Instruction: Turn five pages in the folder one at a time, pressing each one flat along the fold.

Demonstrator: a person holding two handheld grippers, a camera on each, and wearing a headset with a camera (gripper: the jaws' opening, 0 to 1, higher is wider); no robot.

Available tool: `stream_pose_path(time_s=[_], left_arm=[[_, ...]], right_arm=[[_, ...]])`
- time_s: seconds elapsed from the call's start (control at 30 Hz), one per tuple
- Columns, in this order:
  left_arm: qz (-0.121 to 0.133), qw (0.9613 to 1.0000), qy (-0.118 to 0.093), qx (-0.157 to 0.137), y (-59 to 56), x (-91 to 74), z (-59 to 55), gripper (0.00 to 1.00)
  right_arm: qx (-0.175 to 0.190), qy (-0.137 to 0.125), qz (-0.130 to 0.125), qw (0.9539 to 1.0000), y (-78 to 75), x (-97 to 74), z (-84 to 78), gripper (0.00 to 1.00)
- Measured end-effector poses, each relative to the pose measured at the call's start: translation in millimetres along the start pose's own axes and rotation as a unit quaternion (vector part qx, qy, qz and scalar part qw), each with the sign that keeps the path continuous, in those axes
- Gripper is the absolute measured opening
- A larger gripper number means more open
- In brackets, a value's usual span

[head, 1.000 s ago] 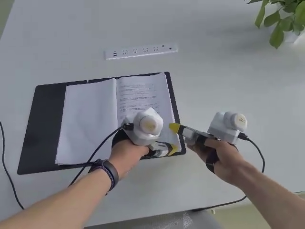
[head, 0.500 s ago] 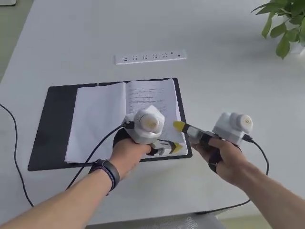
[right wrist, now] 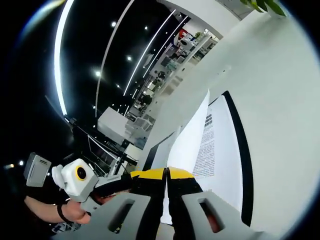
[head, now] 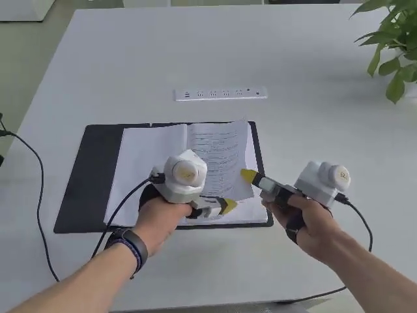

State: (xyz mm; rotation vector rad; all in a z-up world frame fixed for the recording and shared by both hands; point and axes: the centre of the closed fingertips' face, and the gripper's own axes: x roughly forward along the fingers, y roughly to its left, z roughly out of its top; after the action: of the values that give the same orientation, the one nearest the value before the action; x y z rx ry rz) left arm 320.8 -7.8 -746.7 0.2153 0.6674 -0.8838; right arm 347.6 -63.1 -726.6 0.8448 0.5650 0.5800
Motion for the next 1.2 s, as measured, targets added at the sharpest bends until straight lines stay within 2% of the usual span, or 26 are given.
stream_pose_path(time_s=[0.2, 0.33, 0.7, 0.97, 1.2], left_arm=[[0.013, 0.9998, -0.004, -0.013, 12.7, -20.1, -13.9, 0.67], [0.025, 0.9994, -0.008, -0.022, 26.0, -37.3, -22.7, 0.67], [0.053, 0.9979, -0.021, -0.031, 59.5, -78.0, -34.0, 0.68], [0.071, 0.9962, -0.029, -0.040, 81.3, -106.8, -45.0, 0.68], [0.087, 0.9942, -0.033, -0.054, 100.0, -129.2, -59.3, 0.69]], right_arm=[[-0.011, 0.007, 0.010, 0.9999, 16.4, 8.5, -5.1, 0.00], [-0.020, 0.010, 0.019, 0.9996, 29.5, 16.6, -5.3, 0.00], [-0.044, 0.024, 0.046, 0.9977, 67.2, 44.5, -11.8, 0.00], [-0.057, 0.038, 0.066, 0.9955, 95.0, 67.0, -26.4, 0.00], [-0.063, 0.053, 0.075, 0.9938, 107.3, 87.2, -40.7, 0.00]])
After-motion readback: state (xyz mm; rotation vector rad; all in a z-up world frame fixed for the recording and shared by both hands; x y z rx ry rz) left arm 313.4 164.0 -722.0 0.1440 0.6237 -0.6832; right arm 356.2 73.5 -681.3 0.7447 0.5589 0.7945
